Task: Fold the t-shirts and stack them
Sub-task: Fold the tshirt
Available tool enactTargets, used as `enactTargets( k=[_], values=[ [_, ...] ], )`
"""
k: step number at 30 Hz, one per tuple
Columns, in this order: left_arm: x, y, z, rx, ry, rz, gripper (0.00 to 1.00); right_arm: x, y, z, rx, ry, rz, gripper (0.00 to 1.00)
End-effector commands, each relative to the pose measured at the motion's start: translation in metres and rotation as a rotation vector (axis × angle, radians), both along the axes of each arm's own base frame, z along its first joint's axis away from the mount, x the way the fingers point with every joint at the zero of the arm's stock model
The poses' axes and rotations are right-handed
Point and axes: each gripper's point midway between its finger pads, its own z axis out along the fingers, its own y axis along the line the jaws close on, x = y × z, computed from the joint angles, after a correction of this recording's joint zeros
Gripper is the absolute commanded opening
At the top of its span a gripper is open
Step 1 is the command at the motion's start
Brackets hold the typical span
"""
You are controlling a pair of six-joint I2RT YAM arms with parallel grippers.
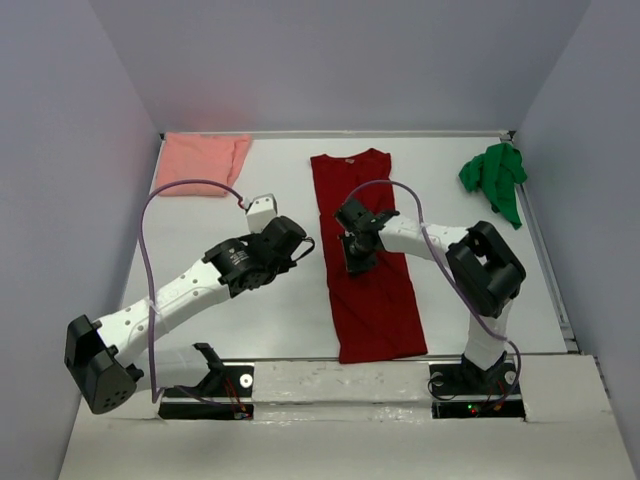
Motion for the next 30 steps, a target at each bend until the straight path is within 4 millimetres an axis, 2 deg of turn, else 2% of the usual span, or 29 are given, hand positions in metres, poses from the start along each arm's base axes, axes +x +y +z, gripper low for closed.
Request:
enactTargets(
  k=[1, 3, 5, 6, 7, 8, 10, 12, 13, 16, 19, 21, 23, 24, 26, 27, 29, 30],
  values=[
    [0.010, 0.011, 0.028, 0.003, -0.075, 0.015, 0.00, 0.013, 0.034, 0.004, 0.098, -0.008, 0.074, 0.00],
    [0.011, 0.011, 0.029, 0.006, -0.078, 0.013, 0.00, 0.015, 0.041, 0.000, 0.106, 0.005, 0.098, 0.00],
    [0.011, 0.012, 0.026, 0.010, -0.073, 0.015, 0.00, 0.028, 0.054, 0.008, 0.131, -0.018, 0.125, 0.00],
    [0.011, 0.012, 0.025, 0.011, -0.070, 0.014, 0.00, 0.029, 0.053, -0.001, 0.106, 0.000, 0.125, 0.00],
    [0.010, 0.010, 0.024, 0.006, -0.066, 0.000, 0.00, 0.034, 0.056, -0.002, 0.100, -0.003, 0.132, 0.00],
    [0.010, 0.010, 0.022, 0.006, -0.059, -0.002, 0.00, 0.047, 0.066, 0.008, 0.112, -0.035, 0.137, 0.00],
    [0.007, 0.008, 0.018, 0.002, -0.047, -0.017, 0.00, 0.054, 0.066, -0.003, 0.069, -0.026, 0.133, 0.00],
    [0.005, 0.009, 0.016, 0.004, -0.039, -0.019, 0.00, 0.070, 0.066, 0.000, 0.078, -0.017, 0.091, 0.00],
    [0.004, 0.008, 0.016, -0.004, -0.037, -0.025, 0.00, 0.073, 0.064, -0.006, 0.083, 0.002, 0.075, 0.00],
    [0.000, 0.006, 0.015, -0.009, -0.027, -0.054, 0.00, 0.086, 0.058, -0.004, 0.088, -0.008, 0.044, 0.00],
    [-0.002, 0.003, 0.005, 0.021, 0.001, -0.099, 0.00, 0.089, 0.054, 0.009, 0.080, -0.048, 0.046, 0.00],
    [-0.003, 0.007, -0.003, 0.057, 0.028, -0.093, 0.00, 0.089, 0.053, 0.027, 0.100, -0.081, 0.051, 0.00],
    [-0.002, 0.011, -0.015, 0.113, 0.057, -0.079, 0.00, 0.083, 0.047, 0.036, 0.104, -0.092, 0.050, 0.00],
    [-0.003, 0.016, -0.020, 0.150, 0.077, -0.072, 0.00, 0.079, 0.047, 0.058, 0.124, -0.132, 0.052, 0.00],
    [-0.001, 0.022, -0.035, 0.215, 0.114, -0.036, 0.03, 0.063, 0.044, 0.068, 0.124, -0.143, 0.055, 0.00],
    [0.000, 0.020, -0.041, 0.217, 0.123, -0.037, 0.04, 0.055, 0.044, 0.089, 0.151, -0.176, 0.059, 0.00],
    [0.000, 0.010, -0.055, 0.194, 0.141, -0.066, 0.11, 0.031, 0.042, 0.091, 0.150, -0.159, 0.056, 0.19],
    [-0.001, 0.006, -0.059, 0.176, 0.147, -0.082, 0.16, 0.019, 0.041, 0.107, 0.182, -0.175, 0.064, 0.41]
  ],
)
